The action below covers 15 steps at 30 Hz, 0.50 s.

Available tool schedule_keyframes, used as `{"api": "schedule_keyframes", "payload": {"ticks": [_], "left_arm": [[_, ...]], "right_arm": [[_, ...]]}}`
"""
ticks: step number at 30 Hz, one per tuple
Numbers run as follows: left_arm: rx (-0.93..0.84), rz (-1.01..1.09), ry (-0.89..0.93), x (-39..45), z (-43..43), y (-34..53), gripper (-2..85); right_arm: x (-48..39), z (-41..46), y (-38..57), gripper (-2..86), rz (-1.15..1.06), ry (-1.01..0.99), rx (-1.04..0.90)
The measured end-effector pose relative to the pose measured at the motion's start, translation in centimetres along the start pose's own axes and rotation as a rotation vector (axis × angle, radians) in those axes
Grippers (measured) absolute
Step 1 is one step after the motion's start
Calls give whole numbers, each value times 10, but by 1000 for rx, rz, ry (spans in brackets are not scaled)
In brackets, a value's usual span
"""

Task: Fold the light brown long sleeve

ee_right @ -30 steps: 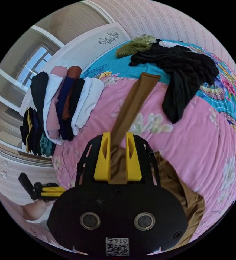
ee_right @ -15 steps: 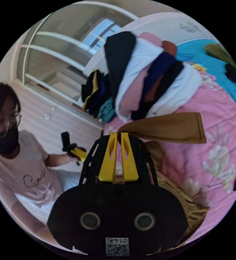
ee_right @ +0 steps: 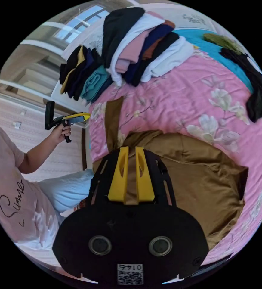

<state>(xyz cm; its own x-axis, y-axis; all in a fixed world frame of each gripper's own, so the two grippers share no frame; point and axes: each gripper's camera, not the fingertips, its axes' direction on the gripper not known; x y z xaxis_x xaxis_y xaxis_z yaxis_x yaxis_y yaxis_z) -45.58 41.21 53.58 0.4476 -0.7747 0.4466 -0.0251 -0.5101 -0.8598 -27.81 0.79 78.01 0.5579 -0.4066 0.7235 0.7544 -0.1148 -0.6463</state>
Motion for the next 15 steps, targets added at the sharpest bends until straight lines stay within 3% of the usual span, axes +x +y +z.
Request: {"api": "schedule_keyframes", "payload": {"ticks": [3,5,8,11,15], "left_arm": [[-1,-37,-86,-14,6,-31,76],[-24,-134,-14,-23,15,-46,87],[-76,-228,-63,-22,28,-44,73],[-48,-190,-111,-11,8,-32,25],[-46,-188,-3,-10,-37,-14,-6]], "right_arm": [[18,-22,3,53,208,170,88],[34,-17,-2,66,346,246,26],[45,-1,-5,65,482,219,43],[41,8,-13,30,501,224,81],[23,-17,-32,13,414,224,158]]}}
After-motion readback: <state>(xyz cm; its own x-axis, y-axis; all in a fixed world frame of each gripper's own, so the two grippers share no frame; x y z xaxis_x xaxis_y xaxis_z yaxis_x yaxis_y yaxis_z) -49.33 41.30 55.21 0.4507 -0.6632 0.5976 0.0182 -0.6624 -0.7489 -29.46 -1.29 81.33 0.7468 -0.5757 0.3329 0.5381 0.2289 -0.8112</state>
